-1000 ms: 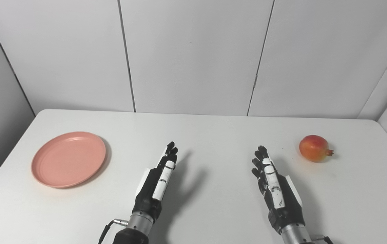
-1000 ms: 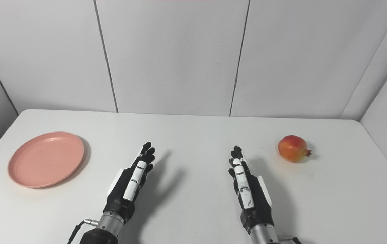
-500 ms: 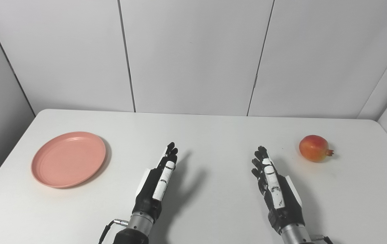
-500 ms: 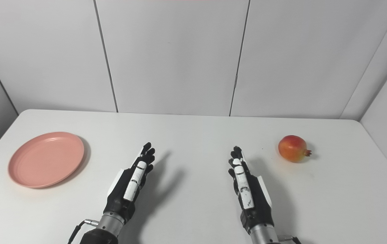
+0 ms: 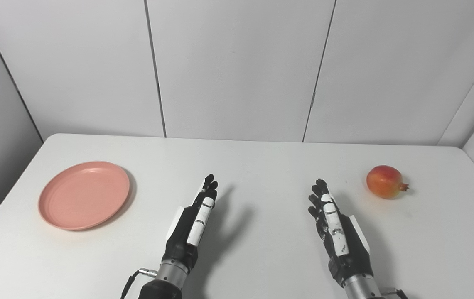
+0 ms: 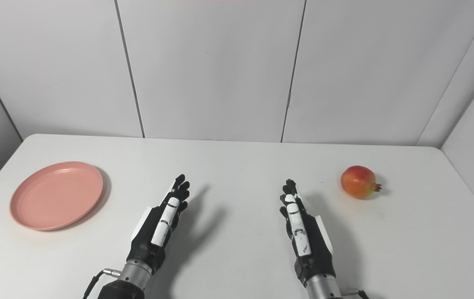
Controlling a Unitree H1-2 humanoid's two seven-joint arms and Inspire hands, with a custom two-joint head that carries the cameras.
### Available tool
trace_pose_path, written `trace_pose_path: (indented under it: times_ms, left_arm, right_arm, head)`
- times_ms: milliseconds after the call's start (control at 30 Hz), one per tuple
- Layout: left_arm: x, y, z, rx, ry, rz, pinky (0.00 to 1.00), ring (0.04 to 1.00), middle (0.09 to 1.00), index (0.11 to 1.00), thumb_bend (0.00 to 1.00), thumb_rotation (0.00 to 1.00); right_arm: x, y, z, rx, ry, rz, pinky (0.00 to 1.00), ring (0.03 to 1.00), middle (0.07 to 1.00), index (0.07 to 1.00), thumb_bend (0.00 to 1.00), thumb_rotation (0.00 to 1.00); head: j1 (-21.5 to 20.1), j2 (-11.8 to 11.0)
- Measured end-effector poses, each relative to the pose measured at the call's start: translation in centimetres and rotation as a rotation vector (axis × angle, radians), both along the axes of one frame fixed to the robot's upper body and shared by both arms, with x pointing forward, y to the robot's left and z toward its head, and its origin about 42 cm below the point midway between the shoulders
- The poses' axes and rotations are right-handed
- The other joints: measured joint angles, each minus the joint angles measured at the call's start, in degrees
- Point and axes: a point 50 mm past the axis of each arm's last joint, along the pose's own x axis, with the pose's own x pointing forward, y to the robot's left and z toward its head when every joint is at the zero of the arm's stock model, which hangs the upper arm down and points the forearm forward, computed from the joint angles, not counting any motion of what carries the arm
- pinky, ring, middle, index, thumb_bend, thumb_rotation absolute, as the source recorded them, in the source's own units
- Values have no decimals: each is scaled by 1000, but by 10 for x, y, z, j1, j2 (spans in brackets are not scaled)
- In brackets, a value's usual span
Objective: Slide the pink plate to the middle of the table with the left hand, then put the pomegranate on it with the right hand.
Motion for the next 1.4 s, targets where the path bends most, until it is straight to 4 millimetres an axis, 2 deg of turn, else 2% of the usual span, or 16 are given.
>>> trace_pose_path:
  times_ms: [1400]
  left_arm:
    - [0, 0, 0, 0, -1, -12, 1000, 1000, 1000, 1000, 452, 1000]
  right_arm:
    - [1, 1, -3, 8, 13, 1, 1000, 994, 1000, 1000, 314, 1000]
  head:
    - [-2, 2]
